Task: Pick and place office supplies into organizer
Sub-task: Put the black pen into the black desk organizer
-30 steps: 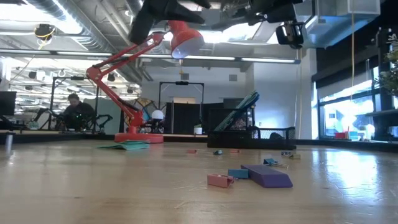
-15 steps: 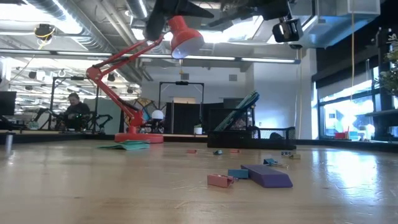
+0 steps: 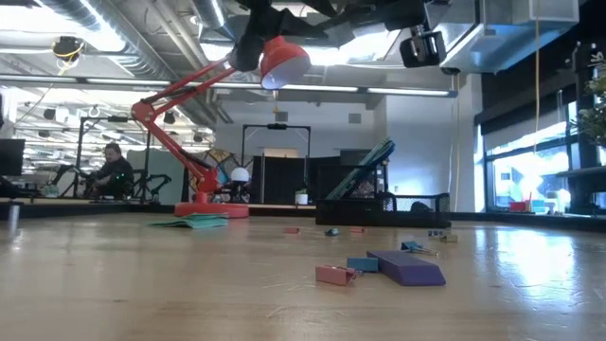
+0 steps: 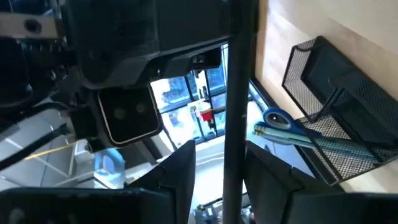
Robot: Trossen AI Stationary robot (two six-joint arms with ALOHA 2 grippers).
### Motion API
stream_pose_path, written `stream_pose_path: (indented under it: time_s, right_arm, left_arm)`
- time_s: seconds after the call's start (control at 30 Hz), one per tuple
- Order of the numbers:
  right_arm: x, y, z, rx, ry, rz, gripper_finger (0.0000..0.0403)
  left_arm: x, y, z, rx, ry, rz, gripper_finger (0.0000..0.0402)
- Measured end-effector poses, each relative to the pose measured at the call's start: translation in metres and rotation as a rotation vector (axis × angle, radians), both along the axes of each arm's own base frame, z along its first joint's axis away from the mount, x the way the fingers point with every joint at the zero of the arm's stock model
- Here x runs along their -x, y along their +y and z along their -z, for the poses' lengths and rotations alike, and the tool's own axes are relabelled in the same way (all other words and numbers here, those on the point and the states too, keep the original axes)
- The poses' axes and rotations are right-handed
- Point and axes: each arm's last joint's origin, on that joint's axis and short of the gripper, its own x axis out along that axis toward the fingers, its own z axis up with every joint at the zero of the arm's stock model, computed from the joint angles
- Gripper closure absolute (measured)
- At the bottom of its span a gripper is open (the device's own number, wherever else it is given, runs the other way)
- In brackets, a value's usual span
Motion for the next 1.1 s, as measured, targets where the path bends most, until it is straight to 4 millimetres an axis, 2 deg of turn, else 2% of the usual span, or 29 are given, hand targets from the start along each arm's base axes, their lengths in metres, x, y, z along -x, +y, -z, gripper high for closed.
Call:
stream_pose_path:
  time_s: [0.3,0.67,0.83,0.97,1.1]
  right_arm:
    - [0.000,0.000,0.000,0.019,-0.006,-0.017,0.0367]
    - [0.000,0.000,0.001,0.024,-0.005,-0.020,0.0367]
    - [-0.001,0.000,0.000,0.059,-0.026,-0.047,0.0366]
    - [-0.001,0.001,-0.001,0.099,-0.064,-0.097,0.0342]
    - [-0.002,0.002,-0.002,0.107,-0.084,-0.139,0.0289]
  left_arm:
    - [0.001,-0.003,0.000,0.054,-0.036,-0.026,0.0287]
    - [0.005,-0.010,0.004,0.038,0.006,-0.026,0.0371]
    - [0.005,-0.010,0.004,0.049,-0.007,-0.049,0.0376]
    - [0.006,-0.010,0.004,0.056,-0.015,-0.055,0.0375]
    - [0.006,-0.010,0.004,0.072,-0.025,-0.055,0.0376]
